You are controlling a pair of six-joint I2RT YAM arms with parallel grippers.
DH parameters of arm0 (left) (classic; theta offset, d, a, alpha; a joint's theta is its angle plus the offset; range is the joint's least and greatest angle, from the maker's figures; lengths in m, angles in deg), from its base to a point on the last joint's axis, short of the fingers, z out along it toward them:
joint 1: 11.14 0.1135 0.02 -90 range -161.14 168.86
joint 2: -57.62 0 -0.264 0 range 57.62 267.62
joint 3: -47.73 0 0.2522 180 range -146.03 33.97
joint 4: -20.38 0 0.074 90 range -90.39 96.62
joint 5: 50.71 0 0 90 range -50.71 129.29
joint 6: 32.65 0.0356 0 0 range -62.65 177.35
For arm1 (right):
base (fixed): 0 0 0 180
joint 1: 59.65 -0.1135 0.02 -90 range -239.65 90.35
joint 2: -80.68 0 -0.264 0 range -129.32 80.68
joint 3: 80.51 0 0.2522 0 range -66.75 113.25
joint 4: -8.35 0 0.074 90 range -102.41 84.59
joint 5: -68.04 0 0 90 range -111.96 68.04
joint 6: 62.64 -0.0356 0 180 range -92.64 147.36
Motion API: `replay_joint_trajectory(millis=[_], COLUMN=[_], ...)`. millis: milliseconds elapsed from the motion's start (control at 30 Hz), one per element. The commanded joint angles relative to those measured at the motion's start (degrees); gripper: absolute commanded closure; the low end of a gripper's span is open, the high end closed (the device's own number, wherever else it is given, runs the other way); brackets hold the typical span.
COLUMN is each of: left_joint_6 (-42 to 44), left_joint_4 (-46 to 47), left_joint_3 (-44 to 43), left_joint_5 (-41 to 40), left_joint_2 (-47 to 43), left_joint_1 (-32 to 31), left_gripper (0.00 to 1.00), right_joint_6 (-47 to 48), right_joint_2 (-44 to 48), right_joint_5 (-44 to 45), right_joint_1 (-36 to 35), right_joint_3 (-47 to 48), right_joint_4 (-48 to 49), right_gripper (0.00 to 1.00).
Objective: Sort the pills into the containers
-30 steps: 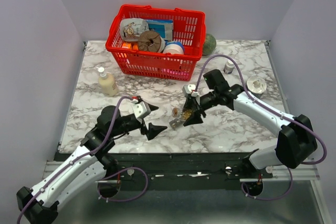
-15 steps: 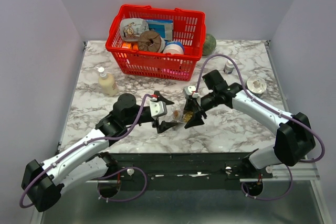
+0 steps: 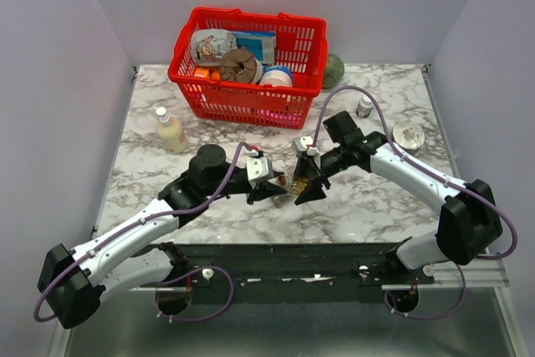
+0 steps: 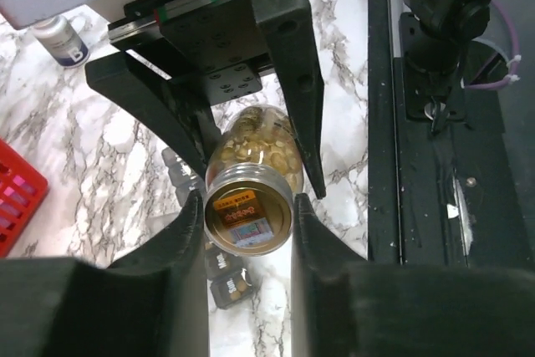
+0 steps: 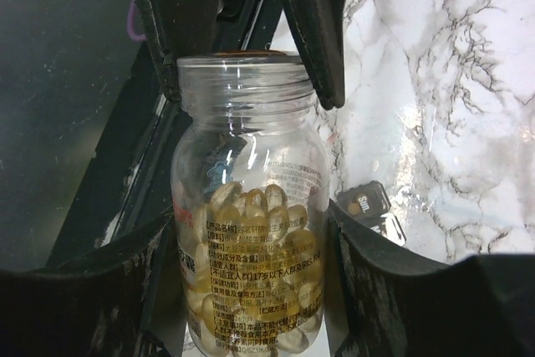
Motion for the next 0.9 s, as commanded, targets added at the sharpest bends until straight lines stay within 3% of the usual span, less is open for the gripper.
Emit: replay_joint_trajectory(millis=[0,167,267,300,433,533,667,767,800,867], left_joint_6=[-6.8,-24.6,-39.7,-50.5,-76.1,-82.8,-88.4,-87.1,-85.5,-84.2], left_joint_4=[0.8,-2.9,-10.6,-12.6,-20.4,-23.6,-17.8,-17.8,-17.6,-16.4], left_joint_3=[-3.0,-5.9,-9.8,-10.6,-11.5,-13.5,-12.8,-14.9,-15.6,-15.7], left_joint_5=[-0.7,-12.8,-19.2,-19.7,-20.0,-20.7,-20.1,-17.9,-17.5,-16.8], left_joint_2=[1.3,1.6,2.8,3.7,5.5,7.5,8.2,10.4,10.5,9.9], left_joint_1=[-0.4,-0.2,0.4,0.9,2.7,2.7,2.7,2.8,2.9,3.4], left_gripper=[1.00,1.00,1.00,1.00,1.00,1.00,1.00,0.69,0.48,0.33], right_joint_6=[0.7,-4.3,-9.2,-10.4,-14.5,-14.9,-14.6,-14.1,-14.2,-14.3], right_joint_2=[-0.3,1.2,3.2,3.8,5.1,4.7,4.7,4.8,4.8,4.6], right_joint_5=[-2.0,4.0,10.7,12.5,20.1,22.6,22.0,21.6,21.5,20.8], right_joint_1=[0.1,0.1,0.1,0.0,0.1,0.1,0.1,0.1,0.1,0.1], right_joint_3=[1.5,-0.1,-2.0,-2.7,-4.5,-4.6,-4.6,-4.6,-4.6,-4.6], right_joint_4=[0.7,6.0,12.1,15.5,20.4,21.1,20.8,20.8,20.6,20.5], right_gripper=[0.96,0.96,0.96,0.96,0.96,0.96,0.96,0.96,0.96,0.96])
